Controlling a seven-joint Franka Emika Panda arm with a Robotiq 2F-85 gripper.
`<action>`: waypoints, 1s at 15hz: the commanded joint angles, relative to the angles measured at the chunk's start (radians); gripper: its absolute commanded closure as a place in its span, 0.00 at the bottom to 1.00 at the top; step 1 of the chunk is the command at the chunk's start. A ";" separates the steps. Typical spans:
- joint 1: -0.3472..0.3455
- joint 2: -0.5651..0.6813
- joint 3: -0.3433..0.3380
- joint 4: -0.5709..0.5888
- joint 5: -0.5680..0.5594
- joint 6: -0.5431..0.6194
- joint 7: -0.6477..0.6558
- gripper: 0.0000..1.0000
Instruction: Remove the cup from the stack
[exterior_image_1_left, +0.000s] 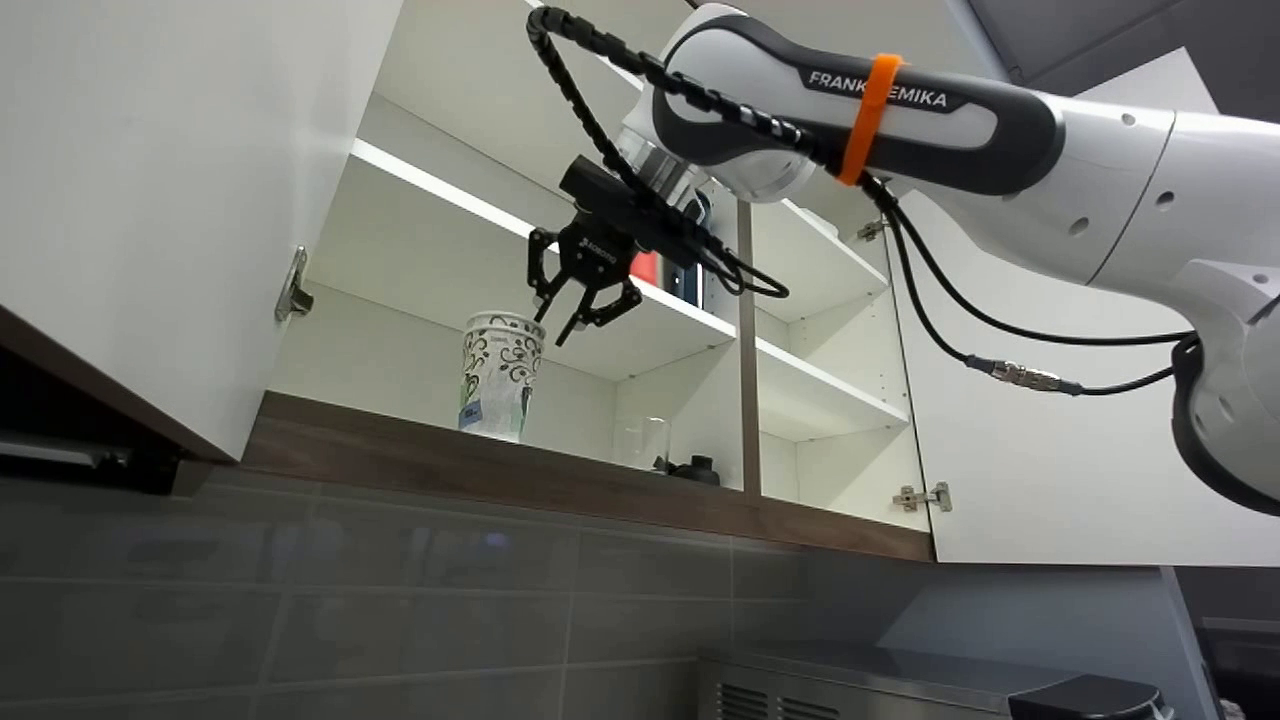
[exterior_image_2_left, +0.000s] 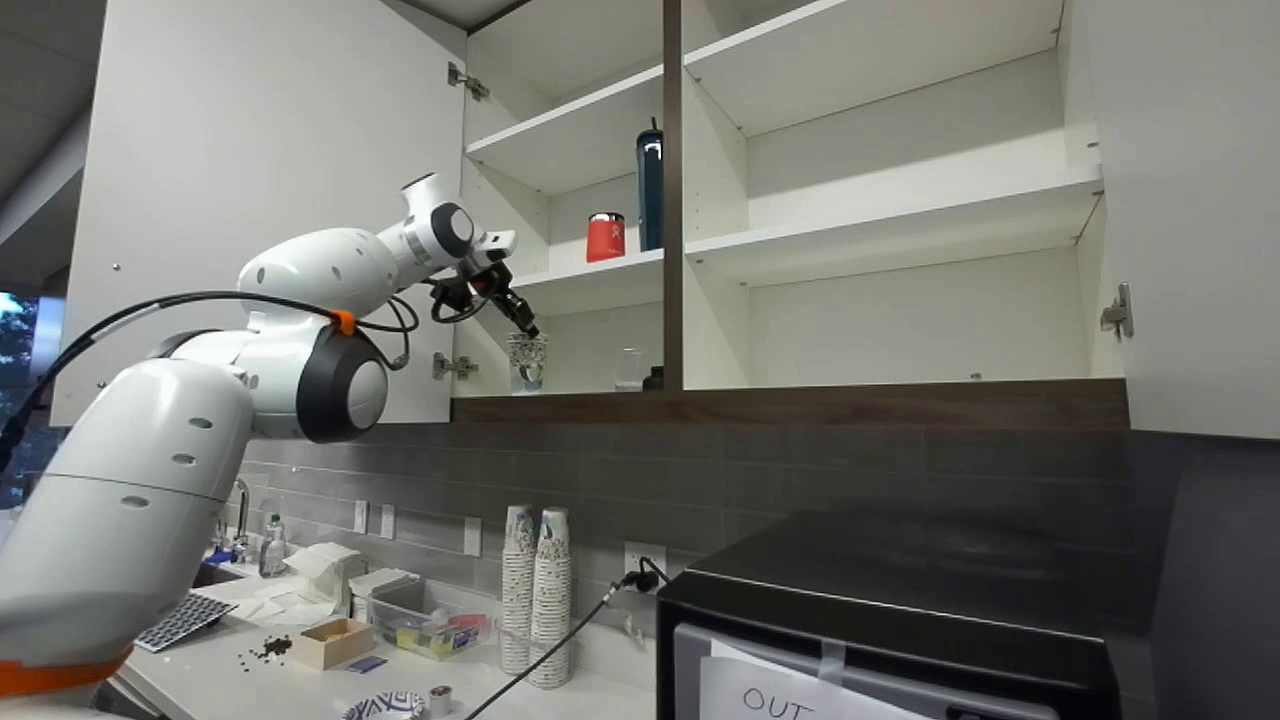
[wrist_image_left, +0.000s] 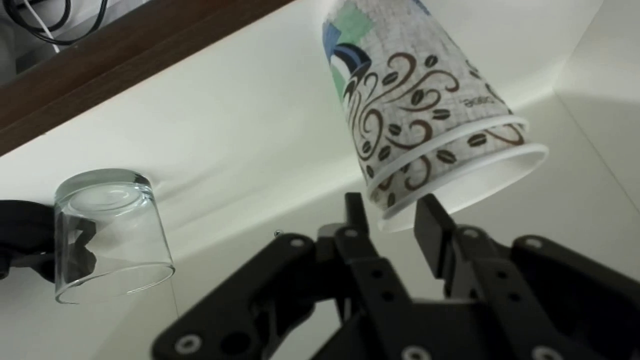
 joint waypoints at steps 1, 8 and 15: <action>0.019 0.029 -0.009 0.058 -0.018 -0.052 0.020 0.99; 0.015 0.044 -0.015 0.088 -0.009 -0.070 0.018 1.00; 0.002 0.055 -0.005 0.138 0.028 -0.049 0.038 0.99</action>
